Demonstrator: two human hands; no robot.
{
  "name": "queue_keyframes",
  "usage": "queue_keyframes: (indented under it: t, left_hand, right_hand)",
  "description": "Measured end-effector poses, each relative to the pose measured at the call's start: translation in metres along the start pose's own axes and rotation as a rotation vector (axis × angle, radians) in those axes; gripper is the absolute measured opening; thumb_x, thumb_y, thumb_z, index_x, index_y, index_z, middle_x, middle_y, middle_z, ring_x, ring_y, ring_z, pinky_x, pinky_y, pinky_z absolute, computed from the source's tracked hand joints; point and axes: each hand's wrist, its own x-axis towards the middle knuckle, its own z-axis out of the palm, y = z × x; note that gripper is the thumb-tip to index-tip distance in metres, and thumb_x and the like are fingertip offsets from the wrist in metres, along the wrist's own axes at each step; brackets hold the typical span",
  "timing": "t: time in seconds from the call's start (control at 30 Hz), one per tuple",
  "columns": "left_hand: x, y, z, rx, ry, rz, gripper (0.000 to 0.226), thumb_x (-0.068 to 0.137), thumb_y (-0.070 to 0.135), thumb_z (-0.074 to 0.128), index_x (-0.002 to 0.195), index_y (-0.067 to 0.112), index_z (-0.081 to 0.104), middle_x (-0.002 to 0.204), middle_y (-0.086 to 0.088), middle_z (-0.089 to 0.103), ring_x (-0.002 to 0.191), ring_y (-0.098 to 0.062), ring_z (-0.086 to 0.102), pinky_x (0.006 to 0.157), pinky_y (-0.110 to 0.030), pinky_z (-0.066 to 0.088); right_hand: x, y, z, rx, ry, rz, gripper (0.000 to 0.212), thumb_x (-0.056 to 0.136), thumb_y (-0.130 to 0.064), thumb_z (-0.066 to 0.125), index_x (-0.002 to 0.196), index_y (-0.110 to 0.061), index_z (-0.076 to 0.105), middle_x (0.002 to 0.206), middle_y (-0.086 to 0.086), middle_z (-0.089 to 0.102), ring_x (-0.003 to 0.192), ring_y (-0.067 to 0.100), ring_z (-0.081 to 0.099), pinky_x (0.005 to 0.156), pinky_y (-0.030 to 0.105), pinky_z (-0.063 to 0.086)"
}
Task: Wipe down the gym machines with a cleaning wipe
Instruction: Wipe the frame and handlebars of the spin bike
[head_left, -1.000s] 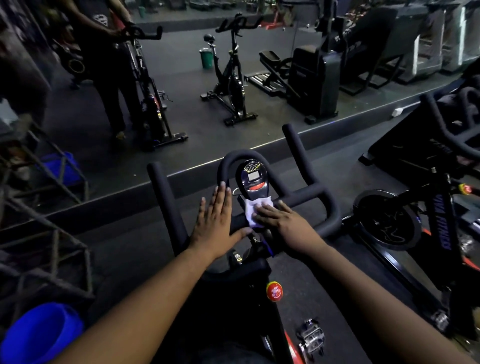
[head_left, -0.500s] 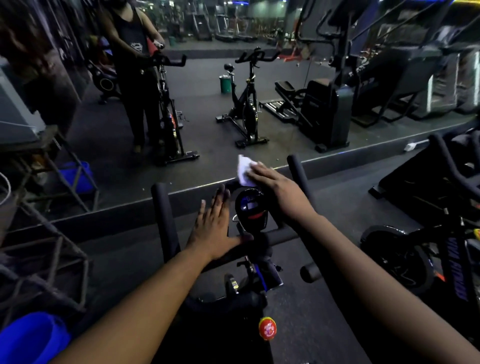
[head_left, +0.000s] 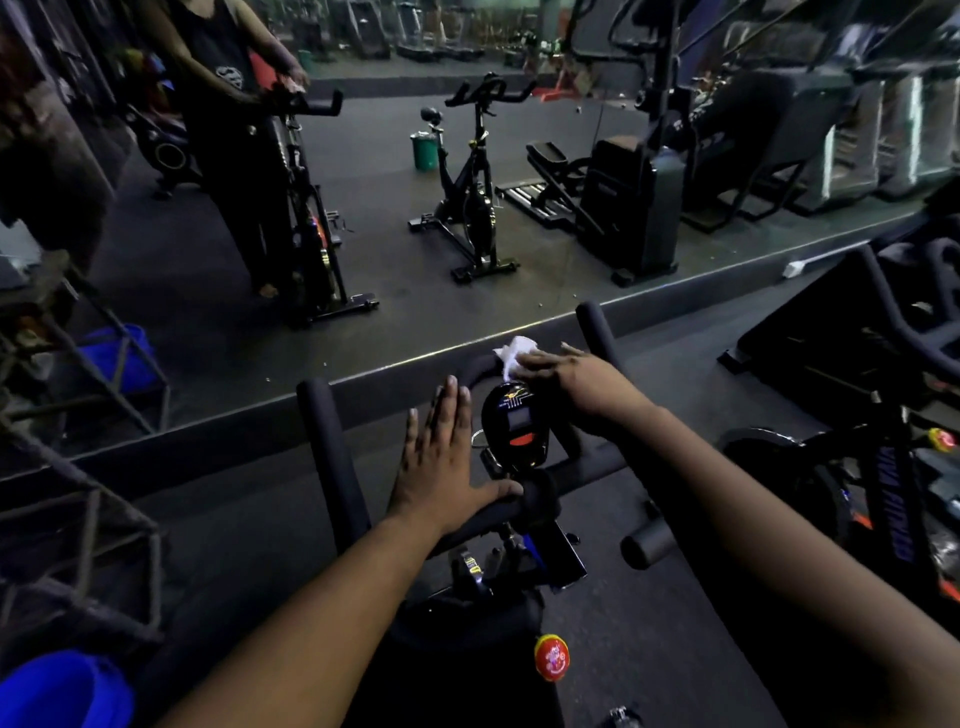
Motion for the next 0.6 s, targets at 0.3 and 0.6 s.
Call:
queue_keyframes:
  t: [0.3,0.6]
  left_hand:
    - [-0.004,-0.003,0.009,-0.006,0.103,0.059,0.125,0.076,0.097,0.007,0.160,0.006,-0.014,0.168,-0.012,-0.020,0.156,-0.023,-0.016,0.125,-0.057,-0.004]
    - [-0.019,0.003,0.011,0.052,0.218,0.220,0.114,0.088,0.084,0.026,0.160,0.000,-0.001,0.169,-0.017,-0.008,0.157,-0.029,-0.005,0.126,-0.054,0.008]
  right_hand:
    - [-0.081,-0.058,0.075,-0.122,0.054,0.432,0.054,0.085,-0.014,0.044,0.135,-0.019,0.063,0.142,0.003,0.060,0.142,0.030,0.046,0.109,0.059,0.039]
    - [-0.085,-0.068,0.092,0.147,0.163,0.413,0.059,0.086,-0.005,0.032,0.140,-0.004,0.057,0.148,0.019,0.051,0.141,0.042,0.043,0.105,0.046,0.046]
